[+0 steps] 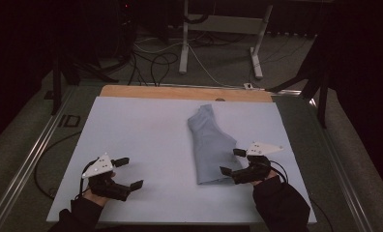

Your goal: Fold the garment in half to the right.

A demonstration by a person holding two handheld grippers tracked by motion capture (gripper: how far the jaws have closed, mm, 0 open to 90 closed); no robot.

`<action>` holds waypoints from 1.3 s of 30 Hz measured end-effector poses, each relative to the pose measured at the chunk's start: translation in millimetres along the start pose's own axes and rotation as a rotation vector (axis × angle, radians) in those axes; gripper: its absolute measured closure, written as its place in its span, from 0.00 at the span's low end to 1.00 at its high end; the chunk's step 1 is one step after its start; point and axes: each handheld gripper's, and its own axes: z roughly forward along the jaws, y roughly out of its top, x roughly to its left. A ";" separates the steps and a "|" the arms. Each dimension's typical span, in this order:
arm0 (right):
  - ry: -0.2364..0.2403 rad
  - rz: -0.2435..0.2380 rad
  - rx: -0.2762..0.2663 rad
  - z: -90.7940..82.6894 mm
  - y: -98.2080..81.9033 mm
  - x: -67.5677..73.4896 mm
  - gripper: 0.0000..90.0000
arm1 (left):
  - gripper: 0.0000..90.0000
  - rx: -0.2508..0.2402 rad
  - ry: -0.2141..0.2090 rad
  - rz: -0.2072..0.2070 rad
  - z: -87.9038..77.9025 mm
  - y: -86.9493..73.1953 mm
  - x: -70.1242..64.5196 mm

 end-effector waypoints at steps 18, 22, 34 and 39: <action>-0.103 0.070 0.017 -26.9 -48.7 -9.9 0.11 | 0.00 0.007 0.085 -0.037 -26.1 -23.1 15.4; -0.138 0.083 0.021 -34.2 -58.9 -9.6 0.11 | 0.00 0.008 0.107 -0.055 -31.0 -27.7 17.4; -0.210 0.093 0.015 -49.9 -71.9 -8.7 0.11 | 0.00 0.018 0.176 -0.066 -45.5 -38.5 24.6; -0.210 0.096 0.012 -48.5 -71.7 -9.1 0.11 | 0.00 0.029 0.185 -0.051 -42.9 -38.8 22.4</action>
